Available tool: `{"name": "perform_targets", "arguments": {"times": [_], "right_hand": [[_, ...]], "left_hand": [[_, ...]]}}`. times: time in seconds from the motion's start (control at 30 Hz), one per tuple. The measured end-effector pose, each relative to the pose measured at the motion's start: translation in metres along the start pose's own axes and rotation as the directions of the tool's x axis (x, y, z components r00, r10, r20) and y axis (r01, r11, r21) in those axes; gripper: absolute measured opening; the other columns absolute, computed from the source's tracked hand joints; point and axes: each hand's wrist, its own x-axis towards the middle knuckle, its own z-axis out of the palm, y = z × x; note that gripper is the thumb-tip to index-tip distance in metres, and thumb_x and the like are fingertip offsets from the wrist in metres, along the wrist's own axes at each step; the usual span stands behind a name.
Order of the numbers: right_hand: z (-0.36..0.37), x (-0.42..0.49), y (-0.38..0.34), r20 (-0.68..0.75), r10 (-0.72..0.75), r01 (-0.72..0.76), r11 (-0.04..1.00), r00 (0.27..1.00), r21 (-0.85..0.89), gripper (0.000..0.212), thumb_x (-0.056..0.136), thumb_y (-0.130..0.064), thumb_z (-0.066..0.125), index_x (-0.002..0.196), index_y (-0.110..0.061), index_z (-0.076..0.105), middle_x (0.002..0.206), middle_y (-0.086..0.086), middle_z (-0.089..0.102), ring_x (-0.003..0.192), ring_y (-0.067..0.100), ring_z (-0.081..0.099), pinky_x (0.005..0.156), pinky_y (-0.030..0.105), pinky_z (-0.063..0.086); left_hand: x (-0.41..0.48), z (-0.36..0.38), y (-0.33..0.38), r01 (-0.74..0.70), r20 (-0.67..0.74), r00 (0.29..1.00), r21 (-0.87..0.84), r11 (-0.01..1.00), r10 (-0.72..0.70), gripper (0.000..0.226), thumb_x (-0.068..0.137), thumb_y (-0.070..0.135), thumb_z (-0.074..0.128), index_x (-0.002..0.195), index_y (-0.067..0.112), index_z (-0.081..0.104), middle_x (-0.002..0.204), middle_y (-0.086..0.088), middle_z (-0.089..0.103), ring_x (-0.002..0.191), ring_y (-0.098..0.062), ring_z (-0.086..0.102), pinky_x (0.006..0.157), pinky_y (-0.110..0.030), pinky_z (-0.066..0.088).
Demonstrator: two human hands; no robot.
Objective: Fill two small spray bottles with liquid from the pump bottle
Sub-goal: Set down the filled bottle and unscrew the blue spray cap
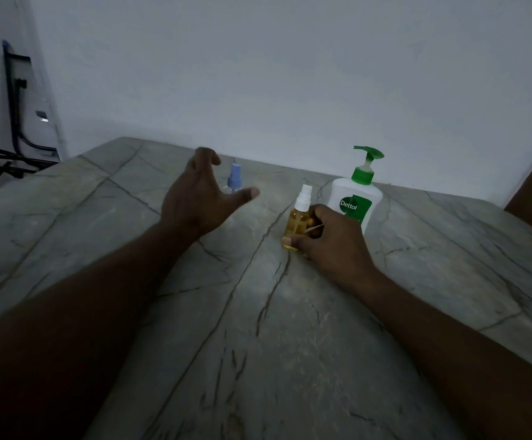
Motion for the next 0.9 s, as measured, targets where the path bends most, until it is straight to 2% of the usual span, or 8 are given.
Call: {"name": "perform_targets", "arguments": {"times": [0.1, 0.17, 0.27, 0.4, 0.6, 0.73, 0.8, 0.9], "right_hand": [[0.007, 0.009, -0.003, 0.011, -0.012, 0.013, 1.000, 1.000, -0.027, 0.055, 0.081, -0.040, 0.084, 0.127, -0.017, 0.064, 0.108, -0.007, 0.067, 0.096, 0.011, 0.065, 0.084, 0.026, 0.055], [0.012, 0.016, -0.004, 0.005, -0.013, 0.013, 0.999, 1.000, -0.034, 0.053, 0.081, -0.039, 0.085, 0.125, -0.017, 0.065, 0.104, -0.009, 0.066, 0.093, 0.011, 0.066, 0.079, 0.024, 0.054], [0.023, 0.029, -0.009, -0.013, -0.010, 0.010, 0.999, 1.000, -0.046, 0.053, 0.080, -0.037, 0.085, 0.124, -0.017, 0.066, 0.106, -0.003, 0.071, 0.093, 0.015, 0.067, 0.082, 0.032, 0.058], [0.043, 0.049, -0.020, -0.028, -0.019, 0.019, 1.000, 0.999, -0.018, 0.049, 0.077, -0.034, 0.088, 0.118, -0.015, 0.070, 0.106, 0.002, 0.075, 0.093, 0.018, 0.070, 0.085, 0.039, 0.059], [0.060, 0.066, -0.025, -0.023, -0.013, 0.012, 1.000, 1.000, -0.027, 0.037, 0.077, -0.031, 0.085, 0.107, -0.014, 0.072, 0.098, 0.002, 0.075, 0.088, 0.019, 0.069, 0.078, 0.034, 0.056], [0.054, 0.059, -0.021, -0.028, -0.007, 0.007, 1.000, 1.000, 0.019, 0.046, 0.078, -0.027, 0.085, 0.119, -0.012, 0.071, 0.107, 0.004, 0.077, 0.094, 0.018, 0.071, 0.081, 0.029, 0.055], [0.046, 0.052, -0.023, -0.027, -0.014, 0.015, 0.999, 1.000, 0.043, 0.049, 0.080, -0.028, 0.084, 0.123, -0.012, 0.070, 0.108, 0.002, 0.076, 0.093, 0.015, 0.071, 0.081, 0.029, 0.058], [0.035, 0.036, -0.022, -0.046, -0.058, 0.061, 0.996, 0.997, 0.059, 0.028, 0.086, -0.018, 0.077, 0.113, -0.014, 0.073, 0.097, -0.002, 0.076, 0.079, 0.012, 0.072, 0.073, 0.032, 0.061]], "left_hand": [[0.001, 0.007, -0.007, 0.061, 0.236, 0.970, 0.023, 0.998, -0.065, 0.072, 0.077, 0.064, 0.077, 0.122, 0.017, 0.046, 0.107, -0.004, 0.057, 0.087, -0.019, 0.056, 0.072, -0.033, 0.045], [0.004, 0.011, -0.010, 0.006, 0.288, 0.957, 0.067, 0.998, -0.025, 0.058, 0.080, 0.060, 0.077, 0.111, 0.016, 0.053, 0.100, -0.005, 0.061, 0.082, -0.017, 0.056, 0.072, -0.033, 0.044], [0.006, 0.011, -0.010, -0.031, 0.296, 0.955, 0.051, 0.998, 0.015, 0.053, 0.079, 0.056, 0.079, 0.104, 0.015, 0.058, 0.090, -0.003, 0.061, 0.078, -0.017, 0.057, 0.072, -0.034, 0.047], [0.003, 0.009, -0.009, -0.022, 0.289, 0.957, 0.003, 1.000, 0.020, 0.048, 0.079, 0.044, 0.083, 0.110, 0.015, 0.061, 0.096, -0.004, 0.066, 0.084, -0.021, 0.063, 0.080, -0.039, 0.054], [-0.002, 0.006, -0.002, -0.069, 0.274, 0.958, -0.055, 0.996, 0.082, 0.034, 0.077, 0.030, 0.082, 0.100, 0.017, 0.061, 0.088, 0.000, 0.065, 0.079, -0.017, 0.062, 0.073, -0.033, 0.049], [-0.004, 0.007, 0.006, -0.125, 0.312, 0.939, -0.078, 0.989, 0.144, 0.030, 0.076, 0.029, 0.081, 0.097, 0.017, 0.063, 0.085, 0.003, 0.066, 0.076, -0.013, 0.061, 0.073, -0.037, 0.052], [-0.006, 0.007, 0.010, -0.171, 0.338, 0.922, -0.086, 0.981, 0.191, 0.033, 0.076, 0.035, 0.080, 0.100, 0.019, 0.065, 0.089, 0.003, 0.069, 0.079, -0.014, 0.063, 0.074, -0.037, 0.053], [-0.011, 0.009, 0.018, -0.231, 0.355, 0.902, -0.084, 0.969, 0.246, 0.041, 0.071, 0.055, 0.073, 0.097, 0.024, 0.065, 0.086, 0.007, 0.068, 0.076, -0.011, 0.063, 0.071, -0.035, 0.052]]}}
